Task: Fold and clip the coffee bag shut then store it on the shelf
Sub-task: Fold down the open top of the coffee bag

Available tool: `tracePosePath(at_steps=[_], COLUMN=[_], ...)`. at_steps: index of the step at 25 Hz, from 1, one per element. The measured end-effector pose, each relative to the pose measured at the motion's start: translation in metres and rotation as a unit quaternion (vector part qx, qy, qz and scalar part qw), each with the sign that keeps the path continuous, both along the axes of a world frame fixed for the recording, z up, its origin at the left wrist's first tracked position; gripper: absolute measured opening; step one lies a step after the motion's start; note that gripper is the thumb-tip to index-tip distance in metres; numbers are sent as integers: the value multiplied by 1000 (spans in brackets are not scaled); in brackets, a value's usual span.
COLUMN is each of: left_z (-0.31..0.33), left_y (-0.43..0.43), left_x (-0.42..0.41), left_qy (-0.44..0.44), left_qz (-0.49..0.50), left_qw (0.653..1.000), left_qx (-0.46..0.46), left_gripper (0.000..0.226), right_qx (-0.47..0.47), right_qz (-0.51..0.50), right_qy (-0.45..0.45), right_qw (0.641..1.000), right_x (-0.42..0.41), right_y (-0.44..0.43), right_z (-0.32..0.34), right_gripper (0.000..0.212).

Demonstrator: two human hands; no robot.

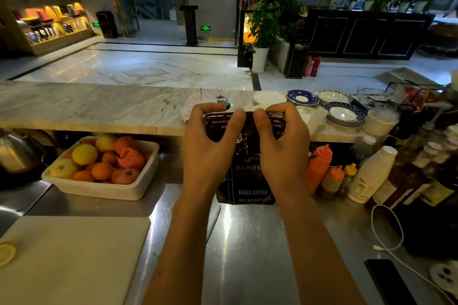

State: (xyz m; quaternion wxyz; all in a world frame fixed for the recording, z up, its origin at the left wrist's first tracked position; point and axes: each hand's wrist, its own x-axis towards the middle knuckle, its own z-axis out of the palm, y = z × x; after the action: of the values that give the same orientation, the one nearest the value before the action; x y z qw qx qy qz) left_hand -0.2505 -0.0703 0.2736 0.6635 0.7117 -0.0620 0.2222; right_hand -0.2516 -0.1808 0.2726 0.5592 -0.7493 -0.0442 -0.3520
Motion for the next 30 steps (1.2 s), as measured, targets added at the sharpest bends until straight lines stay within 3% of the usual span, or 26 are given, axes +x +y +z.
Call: tracePosePath(at_steps=[5, 10, 14, 20, 26, 30], left_z=[1, -3, -2, 3, 6, 4], left_y=[-8, -9, -6, -4, -3, 10], left_x=[0, -2, -1, 1, 0, 7], left_qy=[-43, -79, -103, -106, -126, -114], left_qz=[93, 89, 86, 93, 131, 181], left_qw=[994, 993, 989, 987, 978, 972], left_qx=[31, 15, 59, 81, 101, 102], left_gripper=[30, 30, 27, 30, 42, 46], right_qx=[-17, -24, -35, -37, -21, -18], right_qz=[-4, -32, -37, -43, -8, 72], right_qy=[-6, -6, -19, -16, 1, 43], right_qw=[1000, 999, 999, 998, 1000, 996], right_x=[0, 1, 4, 7, 4, 0], right_y=[7, 11, 7, -2, -6, -8], right_z=[-1, 1, 0, 4, 6, 2], right_gripper=[14, 28, 20, 24, 40, 31])
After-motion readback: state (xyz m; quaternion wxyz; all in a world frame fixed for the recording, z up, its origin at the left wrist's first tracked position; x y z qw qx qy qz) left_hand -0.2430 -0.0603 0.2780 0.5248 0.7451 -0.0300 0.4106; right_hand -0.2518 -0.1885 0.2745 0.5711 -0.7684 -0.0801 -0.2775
